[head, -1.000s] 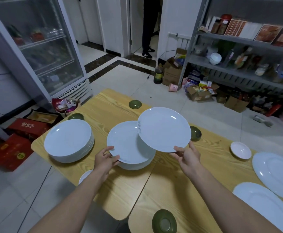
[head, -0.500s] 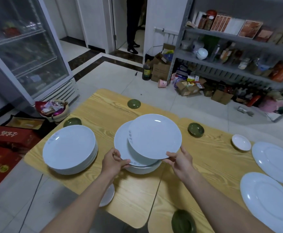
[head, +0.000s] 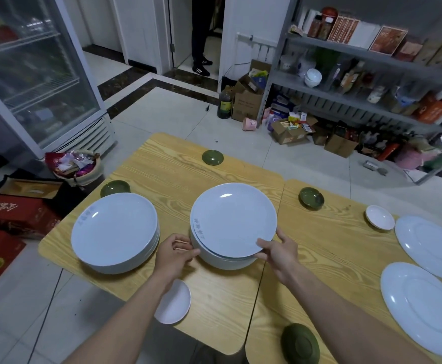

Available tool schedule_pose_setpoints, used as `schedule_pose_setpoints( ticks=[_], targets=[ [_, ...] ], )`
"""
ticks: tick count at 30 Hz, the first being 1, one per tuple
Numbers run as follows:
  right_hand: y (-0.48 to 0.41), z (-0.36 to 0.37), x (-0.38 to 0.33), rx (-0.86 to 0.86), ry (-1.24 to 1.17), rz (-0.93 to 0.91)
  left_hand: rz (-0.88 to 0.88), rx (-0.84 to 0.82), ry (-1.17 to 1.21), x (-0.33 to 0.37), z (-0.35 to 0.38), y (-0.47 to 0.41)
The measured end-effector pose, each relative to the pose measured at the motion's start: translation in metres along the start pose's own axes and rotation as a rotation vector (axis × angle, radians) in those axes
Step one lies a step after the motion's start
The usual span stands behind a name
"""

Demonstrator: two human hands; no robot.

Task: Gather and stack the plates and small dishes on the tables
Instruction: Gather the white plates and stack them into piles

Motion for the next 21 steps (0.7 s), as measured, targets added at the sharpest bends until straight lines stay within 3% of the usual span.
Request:
schedule_pose_setpoints(
  ticks=[10,21],
  targets=[
    [-0.003,0.0,-0.003,0.241,0.348,-0.135,0.01,-0.033,-0.058,0.0,-0.004,-0.005],
    [-0.001,-0.009,0.002,0.283,0.489,-0.124,0.114,-0.013,-0.201,0.021,0.001,0.0]
  ],
)
Point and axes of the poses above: each hand's wrist, its own y-axis away from the middle knuckle, its own z-axis out of the palm, x = y × z, the point moved 1 cm from there along -y, towards the middle knuckle, and after that the axes turned 1 degree about -x, right-handed, at the moved point
